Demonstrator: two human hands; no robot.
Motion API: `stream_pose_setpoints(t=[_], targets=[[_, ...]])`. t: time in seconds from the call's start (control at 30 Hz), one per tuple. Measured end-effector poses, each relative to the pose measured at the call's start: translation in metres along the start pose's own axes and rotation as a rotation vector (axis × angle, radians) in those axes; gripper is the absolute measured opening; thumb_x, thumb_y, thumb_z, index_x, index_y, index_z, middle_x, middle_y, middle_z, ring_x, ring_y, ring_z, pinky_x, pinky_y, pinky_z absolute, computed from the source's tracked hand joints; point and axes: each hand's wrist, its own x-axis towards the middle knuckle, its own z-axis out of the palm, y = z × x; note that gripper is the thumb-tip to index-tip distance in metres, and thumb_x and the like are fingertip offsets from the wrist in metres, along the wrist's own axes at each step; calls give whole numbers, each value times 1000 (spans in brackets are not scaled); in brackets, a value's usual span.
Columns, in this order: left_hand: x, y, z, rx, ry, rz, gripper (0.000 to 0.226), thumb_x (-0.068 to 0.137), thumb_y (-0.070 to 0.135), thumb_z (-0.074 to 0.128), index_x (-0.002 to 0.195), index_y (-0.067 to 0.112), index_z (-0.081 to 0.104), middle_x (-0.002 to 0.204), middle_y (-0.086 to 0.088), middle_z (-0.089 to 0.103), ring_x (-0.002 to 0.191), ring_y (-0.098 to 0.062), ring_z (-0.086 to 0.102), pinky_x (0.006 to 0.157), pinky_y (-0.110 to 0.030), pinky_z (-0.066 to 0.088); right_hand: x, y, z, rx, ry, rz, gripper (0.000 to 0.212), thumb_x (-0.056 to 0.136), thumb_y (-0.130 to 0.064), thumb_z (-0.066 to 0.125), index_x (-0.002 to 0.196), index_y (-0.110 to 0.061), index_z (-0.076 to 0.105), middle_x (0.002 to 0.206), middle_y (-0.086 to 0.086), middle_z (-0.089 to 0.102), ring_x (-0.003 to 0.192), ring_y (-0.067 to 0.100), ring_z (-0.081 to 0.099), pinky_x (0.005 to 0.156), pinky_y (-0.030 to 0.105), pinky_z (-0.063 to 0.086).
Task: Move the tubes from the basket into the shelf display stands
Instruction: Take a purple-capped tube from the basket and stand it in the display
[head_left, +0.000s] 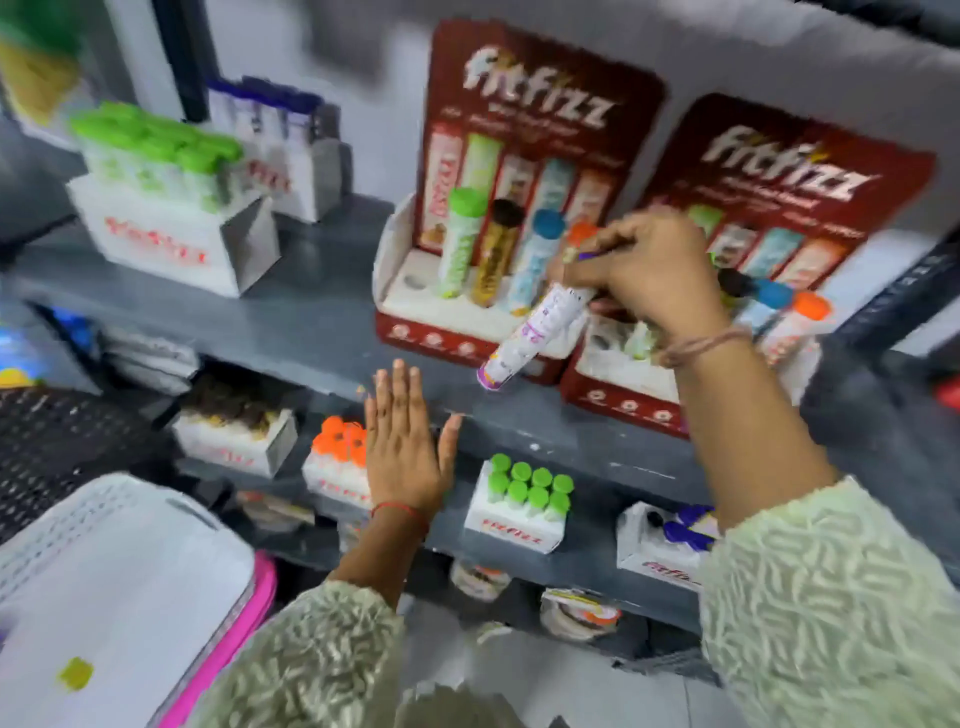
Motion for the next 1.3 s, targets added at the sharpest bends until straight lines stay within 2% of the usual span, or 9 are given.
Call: stream_pose_setpoints(t=[0.13, 0.27, 0.43, 0.53, 0.63, 0.77, 0.93, 1.13, 1.3], targets=[[21, 40, 22, 16, -98, 167, 85, 85, 62, 3, 138, 0, 24, 149, -22, 24, 139, -35, 16, 113, -44, 11, 24, 1, -57, -175, 87, 34, 22, 58, -15, 81, 50, -12, 61, 79, 28, 71, 70, 36, 71, 71, 52, 59], [24, 43, 37, 90, -136, 197, 101, 75, 69, -16, 139, 0, 20, 151, -21, 19, 140, -34, 15, 114, -41, 9, 39, 2, -80, -317, 60, 37, 30, 61, -21, 82, 74, 3, 69, 74, 19, 68, 53, 25, 63, 56, 35, 57], [23, 43, 42, 164, -168, 174, 101, 72, 69, -22, 141, 3, 12, 153, -16, 10, 142, -29, 7, 115, -39, 4, 48, 1, -95, -540, 54, -28, 41, 67, -40, 76, 88, -5, 69, 78, 12, 64, 73, 26, 63, 66, 32, 49], [23, 43, 43, 181, -177, 156, 104, 69, 69, -25, 142, 4, 12, 154, -15, 10, 142, -28, 6, 115, -37, 3, 52, 0, -100, -525, -68, -45, 26, 70, -17, 74, 95, -10, 72, 88, 9, 70, 72, 20, 64, 67, 29, 51], [23, 42, 43, 189, -186, 145, 106, 68, 69, -27, 142, 4, 13, 154, -15, 10, 142, -28, 8, 115, -38, 5, 55, 2, -95, -576, -195, -100, 35, 67, 0, 72, 99, -14, 71, 103, 8, 72, 93, 20, 64, 79, 27, 50], [23, 42, 43, 201, -195, 162, 106, 68, 69, -27, 141, 3, 13, 154, -16, 11, 142, -29, 7, 115, -38, 4, 57, 13, -81, -621, -243, -141, 24, 66, -4, 76, 89, -11, 73, 99, 9, 72, 81, 13, 58, 54, 15, 40], [22, 39, 38, 211, -212, 218, 100, 71, 68, -24, 142, 6, 8, 154, -15, 10, 142, -28, 1, 114, -38, -2, 60, 23, -77, -676, -184, -203, 28, 67, -3, 77, 94, -8, 72, 107, 11, 71, 99, 22, 62, 75, 21, 40], [21, 29, 35, 241, -233, 302, 91, 72, 69, -22, 139, 11, -5, 154, -11, 5, 137, -19, -13, 113, -35, -8, 57, 22, -69, -772, -246, -219, 31, 67, -4, 78, 97, -6, 71, 106, 13, 70, 96, 25, 64, 77, 25, 46], [22, 31, 36, 260, -230, 309, 95, 69, 69, -26, 140, 10, -6, 155, -10, 3, 138, -19, -12, 114, -35, -8, 59, 26, -58, -806, -270, -206, 35, 70, -7, 77, 103, -7, 70, 112, 12, 69, 100, 24, 64, 85, 29, 51]])
